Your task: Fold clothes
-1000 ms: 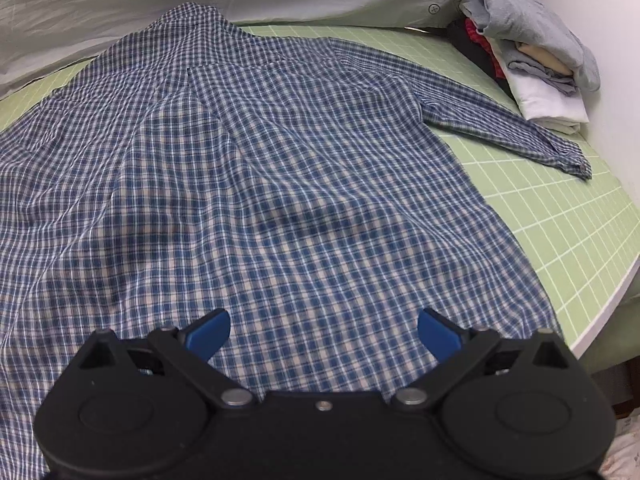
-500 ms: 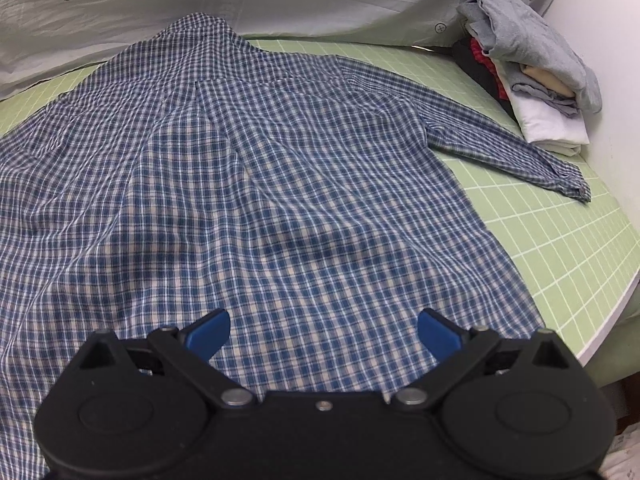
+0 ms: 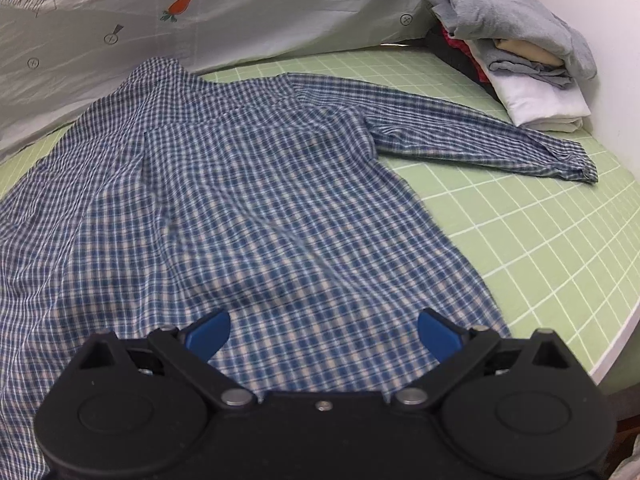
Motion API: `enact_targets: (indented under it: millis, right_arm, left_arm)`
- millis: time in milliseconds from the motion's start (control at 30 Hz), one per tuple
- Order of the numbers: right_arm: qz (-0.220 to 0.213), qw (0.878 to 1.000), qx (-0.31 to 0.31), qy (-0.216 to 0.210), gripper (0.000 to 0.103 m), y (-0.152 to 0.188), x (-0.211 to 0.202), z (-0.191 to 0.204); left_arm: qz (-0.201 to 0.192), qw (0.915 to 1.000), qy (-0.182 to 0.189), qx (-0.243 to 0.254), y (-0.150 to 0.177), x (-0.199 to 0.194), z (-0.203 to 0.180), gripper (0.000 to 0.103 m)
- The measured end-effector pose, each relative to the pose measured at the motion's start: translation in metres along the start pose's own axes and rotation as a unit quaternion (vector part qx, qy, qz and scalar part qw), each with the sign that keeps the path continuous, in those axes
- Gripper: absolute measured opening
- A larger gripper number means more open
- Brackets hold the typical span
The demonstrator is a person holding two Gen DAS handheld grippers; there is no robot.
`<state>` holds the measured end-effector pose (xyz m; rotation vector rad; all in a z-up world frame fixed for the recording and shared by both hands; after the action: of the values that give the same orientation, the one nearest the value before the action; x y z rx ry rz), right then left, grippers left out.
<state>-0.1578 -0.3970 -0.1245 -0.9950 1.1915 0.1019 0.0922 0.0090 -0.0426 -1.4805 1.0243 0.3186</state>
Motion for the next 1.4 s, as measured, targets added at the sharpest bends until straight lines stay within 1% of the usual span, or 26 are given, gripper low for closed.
enact_targets:
  millis: [100, 167, 200, 233, 267, 300, 333, 367, 400, 467, 567, 700, 767, 833, 900, 1000, 1100, 1167, 1200, 1233, 1300, 1333, 1367, 1400]
  right_arm:
    - [-0.004, 1.0, 0.017, 0.004, 0.101, -0.005, -0.001, -0.028]
    - [-0.012, 0.999, 0.03, 0.006, 0.101, -0.007, -0.004, -0.045]
    - [-0.015, 0.999, 0.037, 0.005, 0.101, -0.008, -0.005, -0.052]
    - [-0.013, 0.999, 0.043, 0.003, 0.101, -0.007, -0.003, -0.058]
    - [-0.011, 0.999, 0.048, 0.0, 0.101, -0.007, -0.002, -0.062]
    - [-0.008, 0.999, 0.052, -0.006, 0.101, -0.006, 0.0, -0.063]
    - [-0.005, 0.998, 0.055, -0.013, 0.101, -0.006, 0.002, -0.063]
    - [-0.002, 0.998, 0.057, -0.019, 0.101, -0.005, 0.003, -0.062]
    - [-0.001, 0.998, 0.055, -0.026, 0.101, -0.005, 0.003, -0.058]
    - [0.0, 0.998, 0.051, -0.039, 0.101, -0.005, 0.003, -0.045]
    - [-0.007, 0.998, 0.039, -0.057, 0.1, -0.007, 0.0, -0.019]
    - [-0.02, 0.995, 0.014, -0.093, 0.096, -0.01, -0.005, 0.03]
    - [-0.025, 0.994, 0.001, -0.108, 0.094, -0.011, -0.005, 0.055]
    - [-0.027, 0.992, -0.01, -0.122, 0.087, -0.011, -0.004, 0.079]
    - [-0.022, 0.991, -0.012, -0.135, 0.084, -0.011, 0.0, 0.102]
    - [-0.008, 0.989, -0.001, -0.147, 0.078, -0.01, 0.011, 0.124]
    - [0.006, 0.989, 0.009, -0.15, 0.076, -0.008, 0.023, 0.138]
    - [0.013, 0.989, 0.009, -0.144, 0.07, -0.006, 0.03, 0.144]
    - [0.019, 0.989, 0.004, -0.145, 0.059, -0.006, 0.032, 0.147]
    - [0.024, 0.989, -0.001, -0.147, 0.042, -0.005, 0.035, 0.149]
    - [0.028, 0.986, -0.013, -0.164, 0.025, -0.006, 0.038, 0.152]
    - [0.023, 0.985, -0.022, -0.172, 0.011, -0.006, 0.036, 0.154]
    - [0.019, 0.984, -0.037, -0.174, 0.003, -0.008, 0.035, 0.156]
    - [0.013, 0.983, -0.054, -0.177, 0.003, -0.011, 0.033, 0.157]
  left_arm:
    - [-0.006, 0.9966, 0.078, 0.024, -0.001, 0.006, -0.083, 0.009]
    - [-0.01, 0.9909, 0.129, 0.038, 0.0, 0.007, -0.131, 0.016]
    - [-0.004, 0.9898, 0.134, 0.048, 0.003, 0.008, -0.148, 0.021]
    - [0.001, 0.9886, 0.139, 0.058, 0.006, 0.009, -0.164, 0.035]
    - [0.007, 0.9872, 0.144, 0.068, 0.009, 0.009, -0.18, 0.043]
    - [0.009, 0.9883, 0.133, 0.075, 0.015, 0.009, -0.182, 0.062]
    - [0.01, 0.9892, 0.121, 0.082, 0.02, 0.009, -0.185, 0.073]
    - [0.012, 0.9899, 0.11, 0.089, 0.026, 0.009, -0.188, 0.077]
    - [0.018, 0.9924, 0.088, 0.084, 0.029, 0.01, -0.18, 0.079]
    - [0.036, 0.9963, 0.044, 0.065, 0.037, 0.013, -0.16, 0.08]
    - [0.066, 0.9975, -0.012, 0.022, 0.05, 0.016, -0.121, 0.082]
    - [0.086, 0.9951, -0.048, -0.008, 0.059, 0.008, -0.065, 0.082]
    - [0.092, 0.9943, -0.051, -0.017, 0.061, 0.007, -0.046, 0.083]
    - [0.1, 0.9935, -0.052, -0.015, 0.063, 0.01, -0.031, 0.086]
    - [0.109, 0.9926, -0.052, -0.014, 0.065, 0.014, -0.016, 0.086]
    - [0.128, 0.9905, -0.049, -0.006, 0.068, 0.023, 0.002, 0.086]
    - [0.145, 0.9884, -0.043, 0.004, 0.071, 0.031, 0.011, 0.086]
    - [0.15, 0.9878, -0.04, 0.006, 0.071, 0.034, 0.014, 0.086]
    - [0.151, 0.9877, -0.04, 0.006, 0.069, 0.035, 0.013, 0.086]
    - [0.151, 0.9877, -0.039, 0.005, 0.068, 0.036, 0.013, 0.086]
    - [0.146, 0.9885, -0.039, 0.0, 0.064, 0.035, 0.008, 0.086]
    - [0.141, 0.9892, -0.04, -0.002, 0.062, 0.034, 0.005, 0.086]
    - [0.136, 0.9898, -0.043, -0.007, 0.059, 0.033, 0.001, 0.086]
    - [0.131, 0.9902, -0.046, -0.012, 0.057, 0.032, -0.003, 0.086]
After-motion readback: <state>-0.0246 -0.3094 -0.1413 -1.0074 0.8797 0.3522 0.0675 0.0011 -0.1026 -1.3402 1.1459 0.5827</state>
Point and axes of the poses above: each gripper's, at about its wrist camera, not at the fingertips, and x roughly the way its jaws point, z to its left, y to its underside, the point moved 2 cm from there along x, roughly the way its jaws point, and after that the axes turned 3 degrees about x, right-handed, at the moved point
